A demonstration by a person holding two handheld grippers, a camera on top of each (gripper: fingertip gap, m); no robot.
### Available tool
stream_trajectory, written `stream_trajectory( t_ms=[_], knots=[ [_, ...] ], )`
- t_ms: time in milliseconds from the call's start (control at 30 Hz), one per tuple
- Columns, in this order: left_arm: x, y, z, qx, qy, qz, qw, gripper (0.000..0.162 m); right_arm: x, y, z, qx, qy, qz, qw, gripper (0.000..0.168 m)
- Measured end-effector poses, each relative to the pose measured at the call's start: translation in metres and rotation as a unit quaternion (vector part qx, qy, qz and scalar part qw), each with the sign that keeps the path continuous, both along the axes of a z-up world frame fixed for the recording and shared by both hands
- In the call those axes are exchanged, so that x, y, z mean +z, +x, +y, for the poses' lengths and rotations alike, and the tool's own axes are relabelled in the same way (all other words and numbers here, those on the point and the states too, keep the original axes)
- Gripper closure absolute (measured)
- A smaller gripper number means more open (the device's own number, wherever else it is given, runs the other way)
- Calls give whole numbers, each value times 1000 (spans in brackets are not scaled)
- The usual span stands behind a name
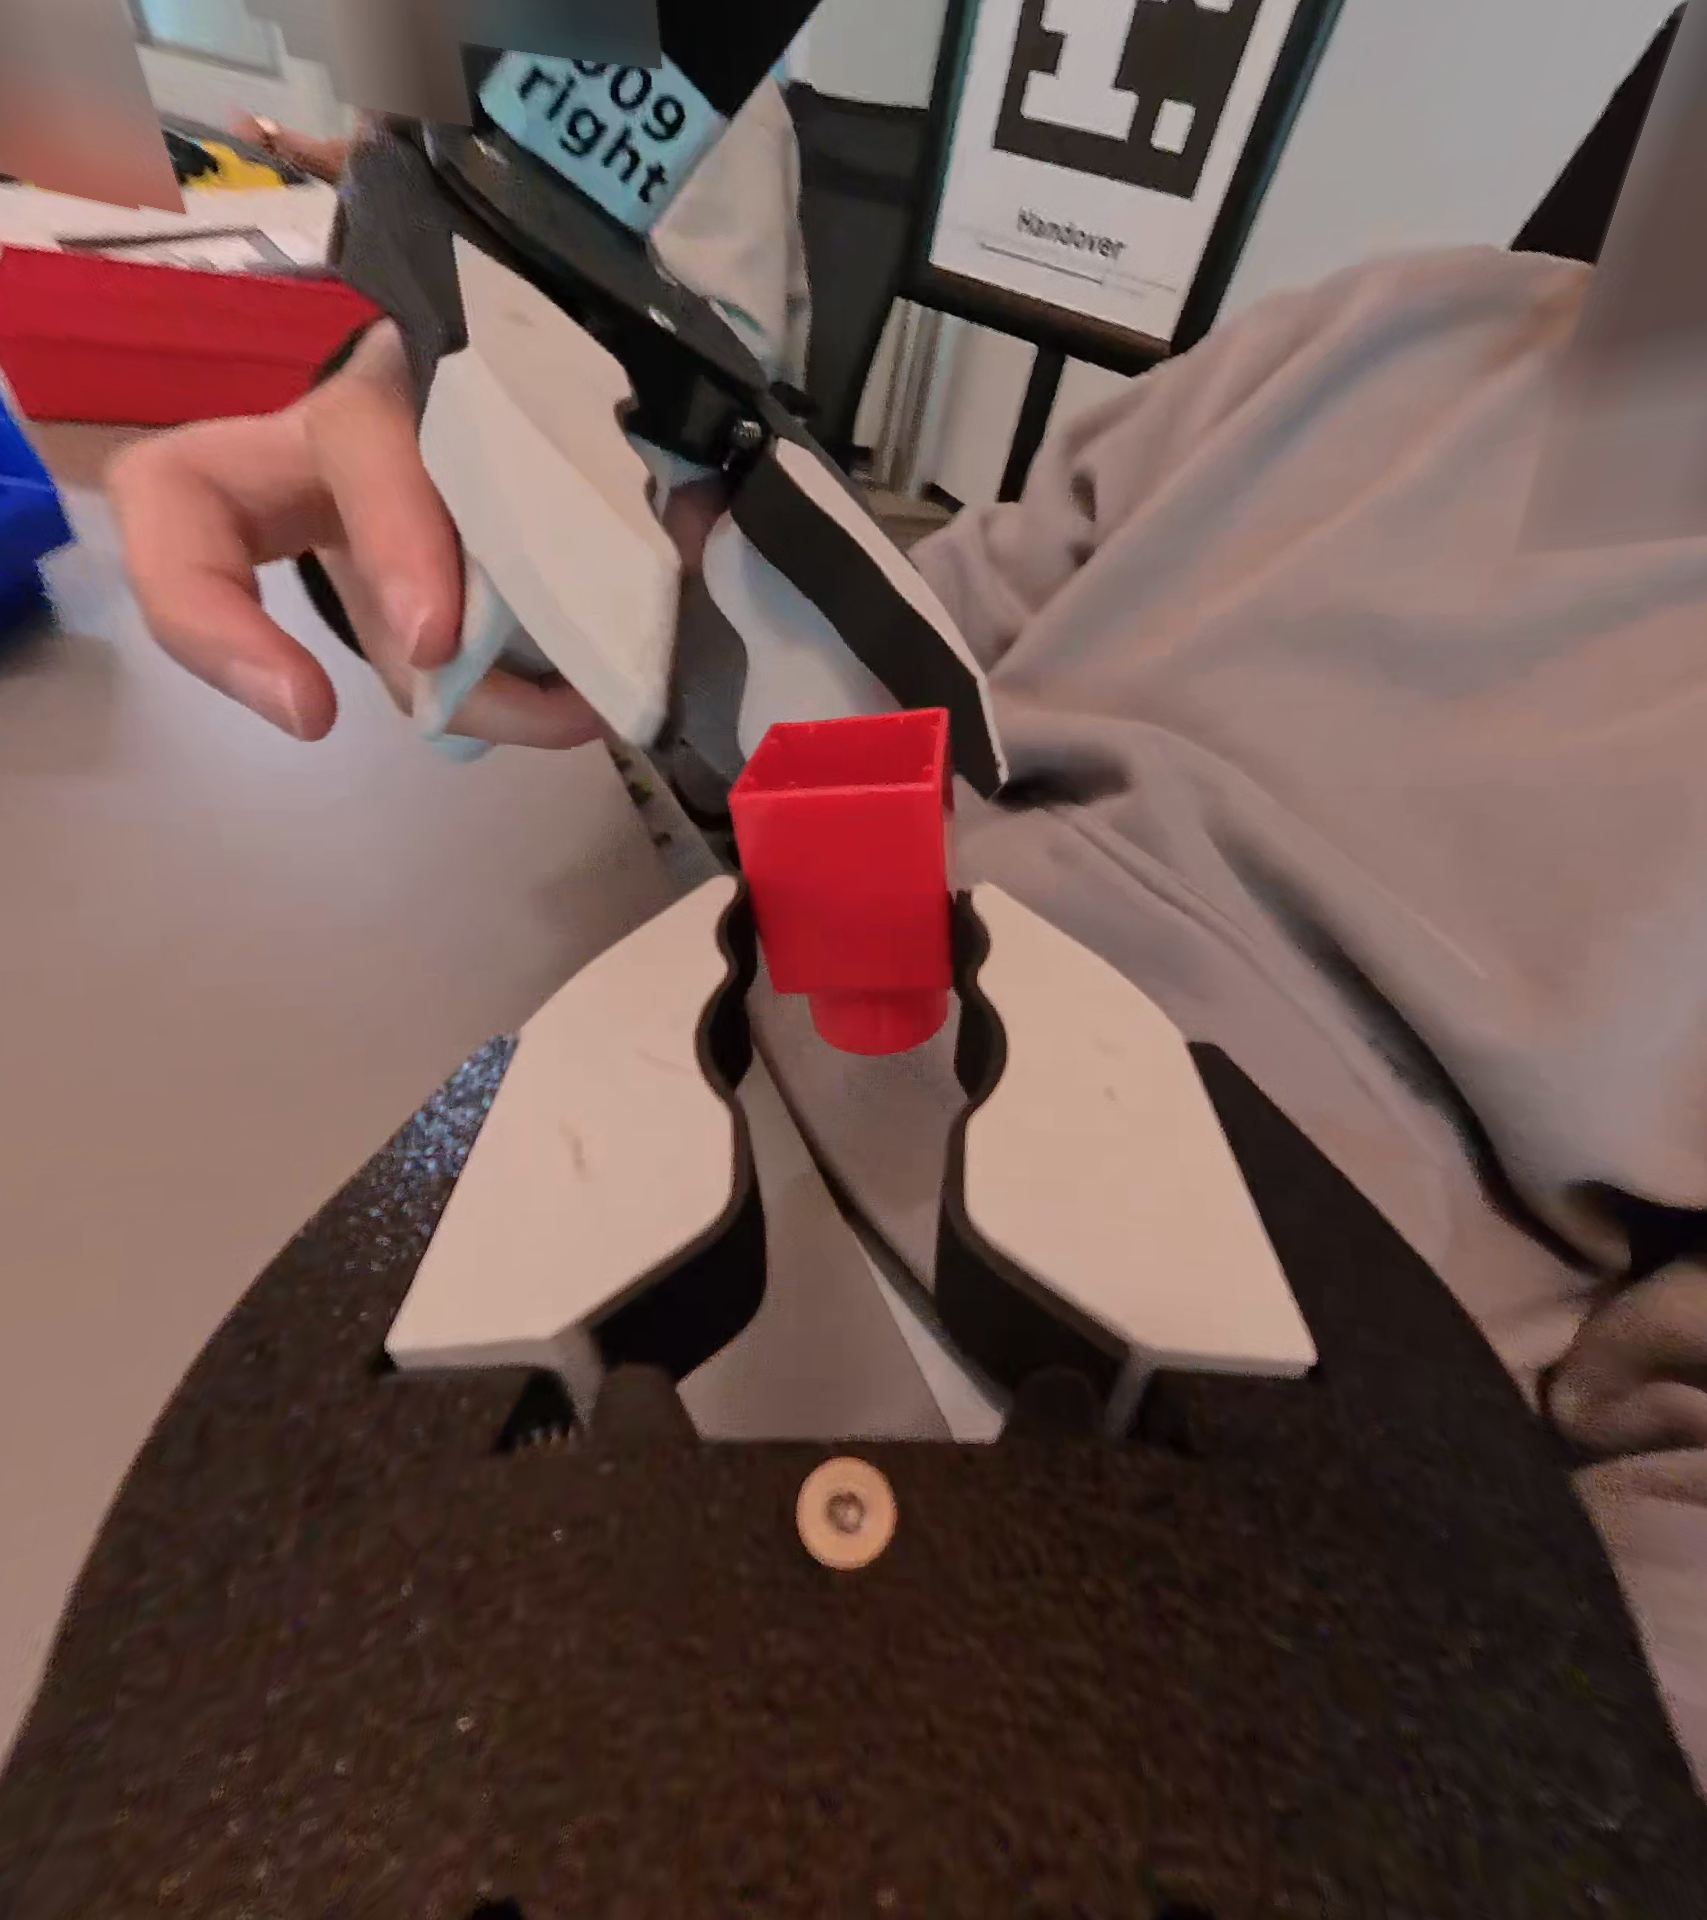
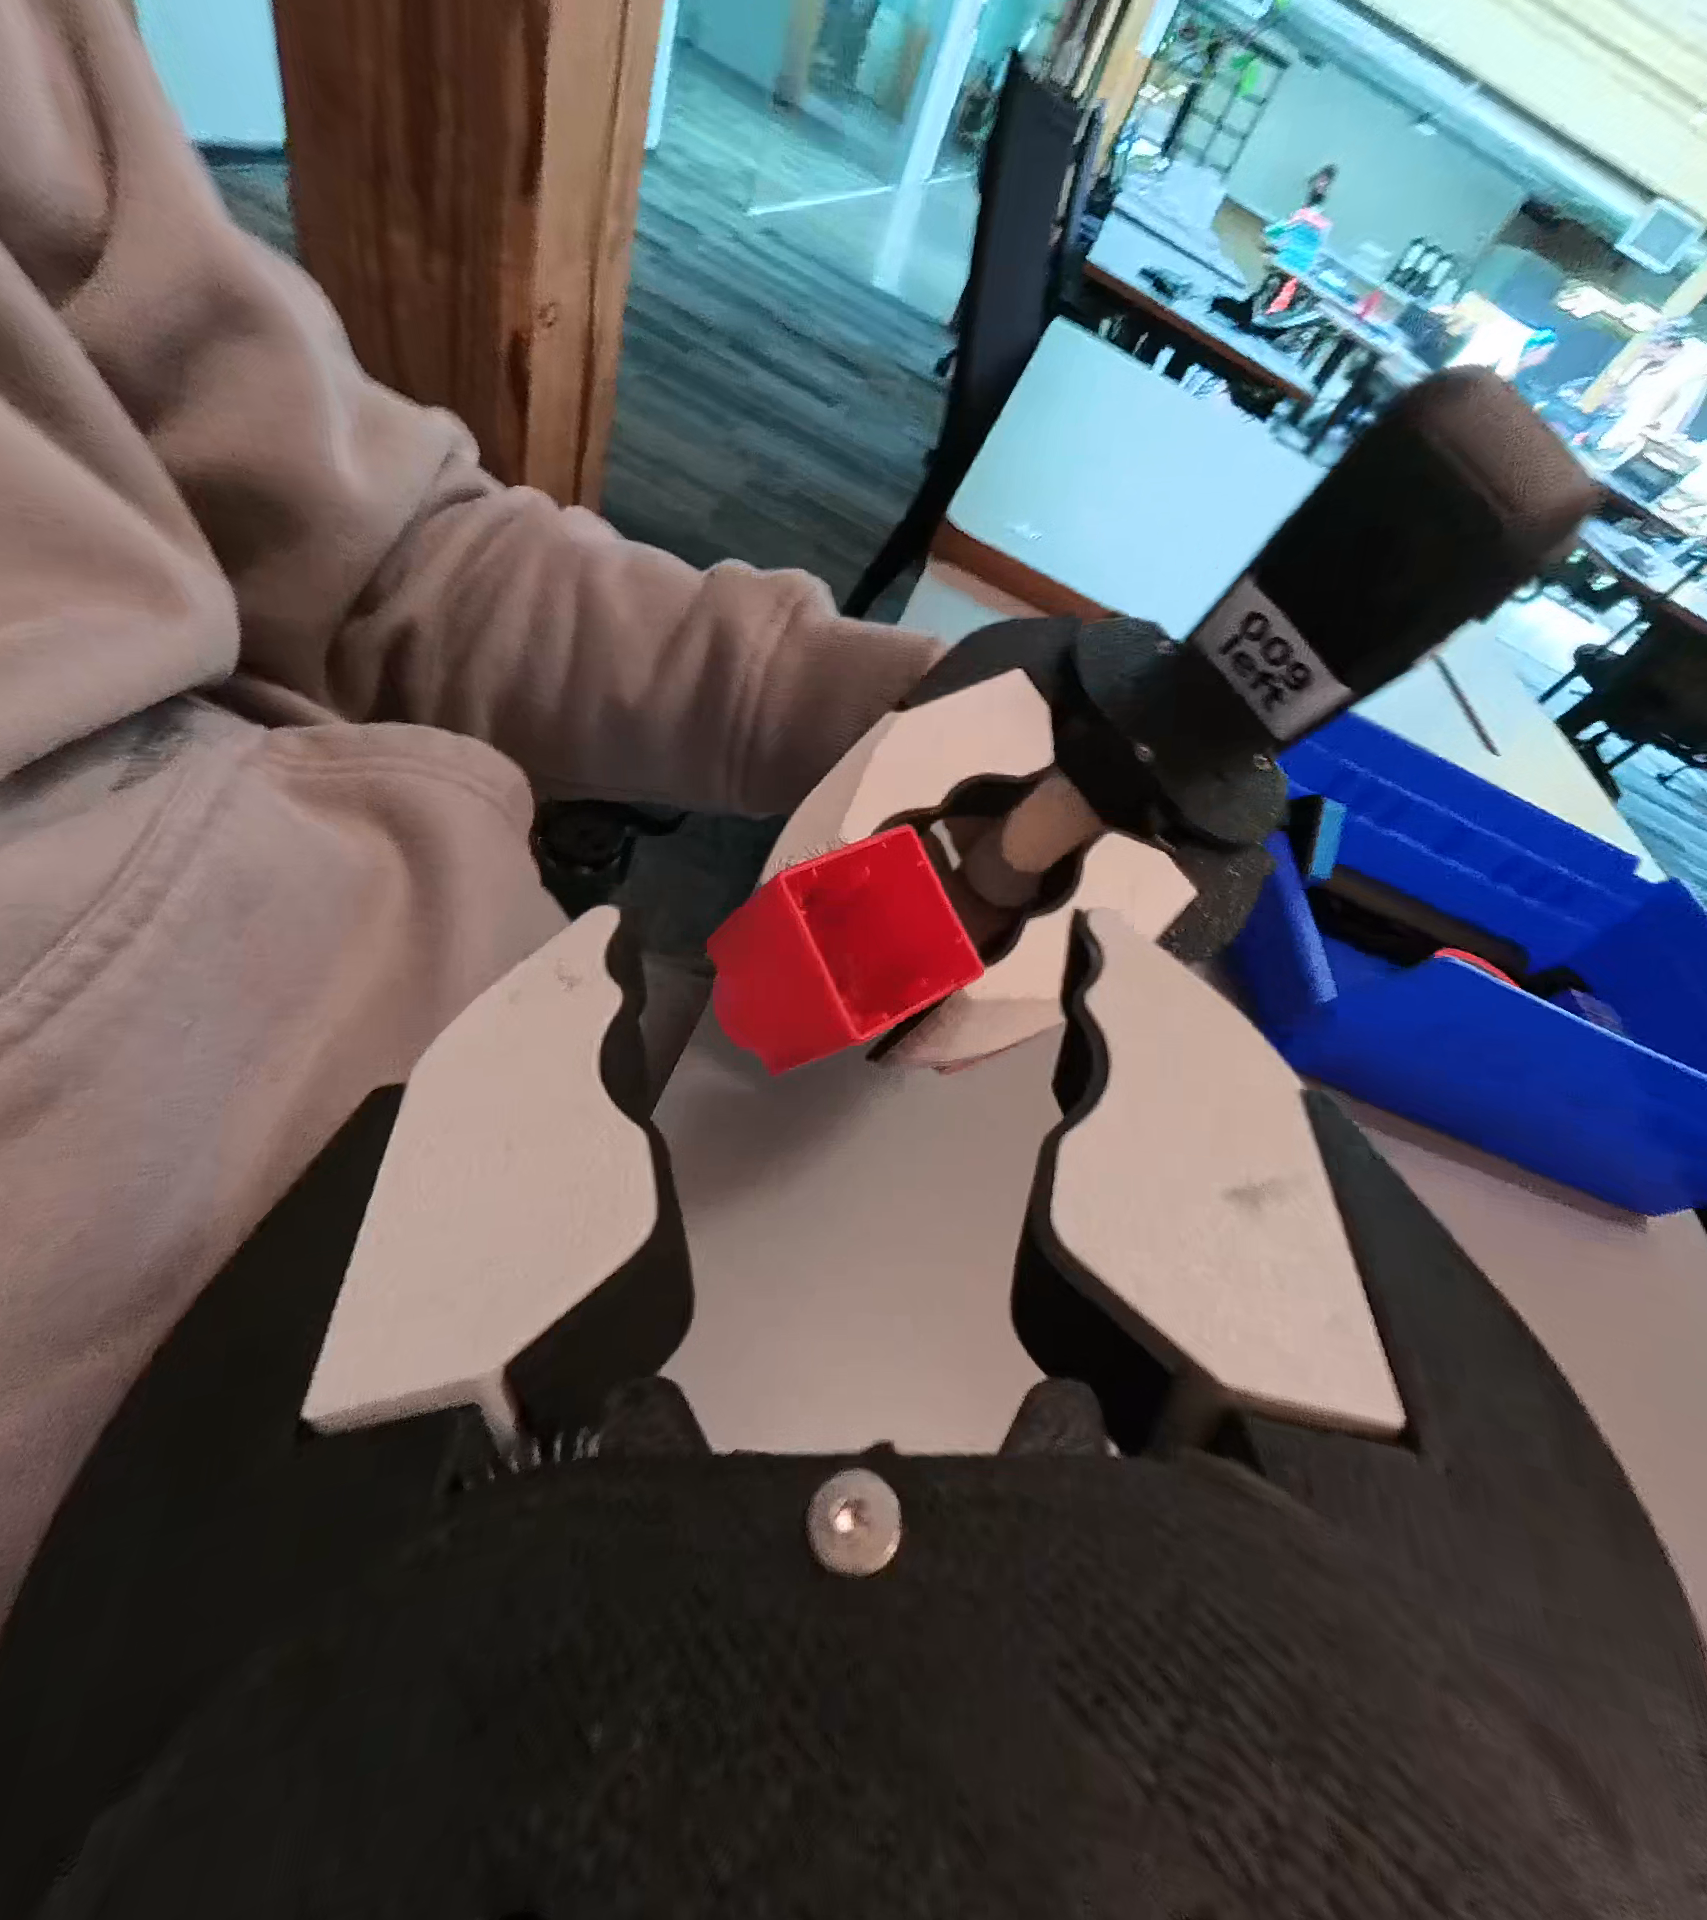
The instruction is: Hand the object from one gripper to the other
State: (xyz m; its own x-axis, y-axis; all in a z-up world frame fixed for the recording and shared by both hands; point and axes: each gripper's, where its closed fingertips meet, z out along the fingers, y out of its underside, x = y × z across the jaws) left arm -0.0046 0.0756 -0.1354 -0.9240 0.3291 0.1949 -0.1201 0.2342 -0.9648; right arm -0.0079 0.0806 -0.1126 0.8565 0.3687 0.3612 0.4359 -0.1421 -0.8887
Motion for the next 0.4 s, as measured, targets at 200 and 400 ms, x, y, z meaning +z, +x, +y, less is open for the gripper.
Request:
stream_trajectory(
  t_ms=[200,400],
  knots=[
    [-15,-10,-7,-37,42,24,998,126,-24,-10,-1,31,-55,-40,997,117],
    [-30,-10,-8,-40,84,7,996,126,-41,-7,-4,28,-111,-69,991,126]
  ],
)
